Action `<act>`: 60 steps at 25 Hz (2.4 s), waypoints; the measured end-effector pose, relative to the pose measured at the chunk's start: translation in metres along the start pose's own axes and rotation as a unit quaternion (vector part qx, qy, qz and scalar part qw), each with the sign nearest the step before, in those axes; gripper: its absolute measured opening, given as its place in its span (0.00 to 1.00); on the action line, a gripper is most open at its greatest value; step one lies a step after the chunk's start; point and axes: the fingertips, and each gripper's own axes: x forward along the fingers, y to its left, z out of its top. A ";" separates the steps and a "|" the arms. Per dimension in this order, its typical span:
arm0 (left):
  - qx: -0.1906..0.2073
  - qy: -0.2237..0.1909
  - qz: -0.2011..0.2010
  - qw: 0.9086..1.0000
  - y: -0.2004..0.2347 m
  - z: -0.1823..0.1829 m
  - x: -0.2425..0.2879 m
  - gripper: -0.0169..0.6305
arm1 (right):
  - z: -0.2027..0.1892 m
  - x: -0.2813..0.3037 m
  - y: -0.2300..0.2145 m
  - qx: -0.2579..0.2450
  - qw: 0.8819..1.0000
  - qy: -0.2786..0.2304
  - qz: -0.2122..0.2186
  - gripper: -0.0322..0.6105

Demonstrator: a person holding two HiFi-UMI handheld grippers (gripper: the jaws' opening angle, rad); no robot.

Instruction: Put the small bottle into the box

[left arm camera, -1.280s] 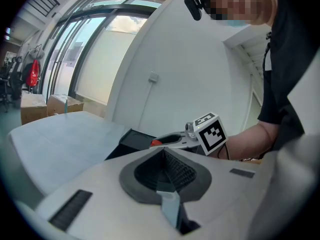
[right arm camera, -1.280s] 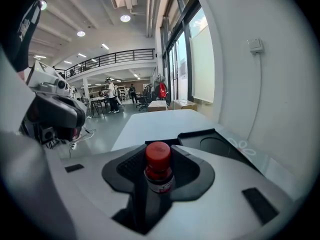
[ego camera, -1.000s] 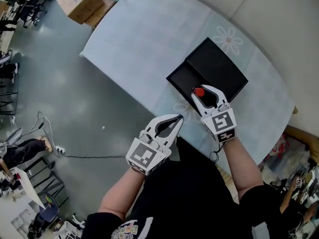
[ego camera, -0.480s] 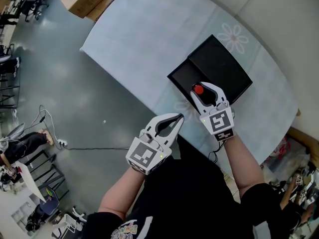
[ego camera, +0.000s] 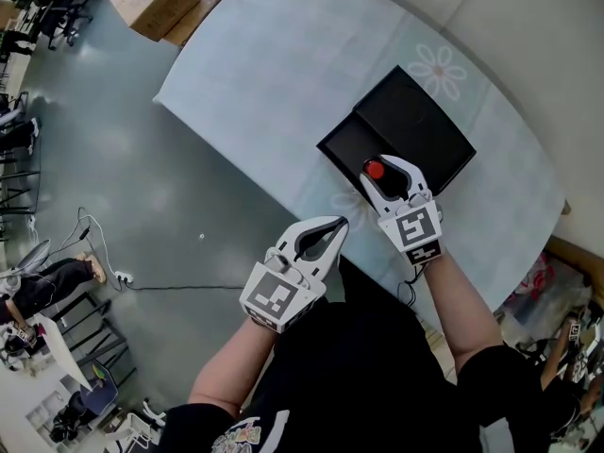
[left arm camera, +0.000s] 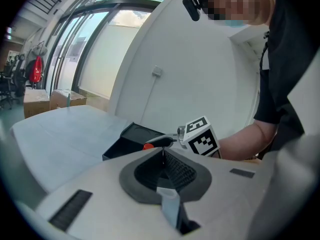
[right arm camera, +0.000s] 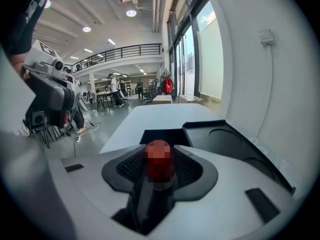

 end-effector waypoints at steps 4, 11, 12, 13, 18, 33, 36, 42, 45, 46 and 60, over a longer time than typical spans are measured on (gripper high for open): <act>0.003 0.001 -0.006 1.000 -0.006 0.009 -0.013 0.04 | 0.002 -0.010 0.004 0.001 1.000 0.005 -0.017 0.29; 0.035 -0.011 -0.033 0.999 -0.016 0.016 -0.048 0.04 | 0.015 -0.047 0.017 0.009 0.997 -0.009 -0.073 0.30; 0.040 -0.013 -0.038 0.998 -0.018 0.017 -0.052 0.04 | 0.017 -0.053 0.019 0.013 0.996 -0.013 -0.082 0.30; 0.045 -0.015 -0.044 0.998 -0.021 0.018 -0.056 0.04 | 0.019 -0.061 0.022 0.020 0.996 -0.018 -0.091 0.30; 0.067 -0.029 -0.073 0.995 -0.038 0.034 -0.084 0.04 | 0.045 -0.109 0.042 0.061 0.987 -0.060 -0.133 0.30; 0.098 -0.087 -0.135 0.982 -0.056 0.066 -0.147 0.04 | 0.118 -0.184 0.146 0.081 0.970 -0.147 -0.177 0.06; 0.097 -0.085 -0.142 0.981 -0.058 0.061 -0.157 0.04 | 0.115 -0.186 0.167 0.086 0.970 -0.147 -0.175 0.06; 0.098 -0.071 -0.158 0.980 -0.061 0.044 -0.173 0.04 | 0.107 -0.186 0.197 0.100 0.968 -0.146 -0.178 0.06; 0.102 -0.066 -0.166 0.979 -0.065 0.039 -0.179 0.04 | 0.105 -0.186 0.208 0.112 0.966 -0.150 -0.178 0.06; 0.104 -0.063 -0.169 0.978 -0.066 0.037 -0.180 0.04 | 0.104 -0.187 0.211 0.116 0.965 -0.151 -0.179 0.06; 0.109 -0.048 -0.199 0.973 -0.075 0.016 -0.195 0.04 | 0.092 -0.195 0.242 0.136 0.957 -0.158 -0.201 0.06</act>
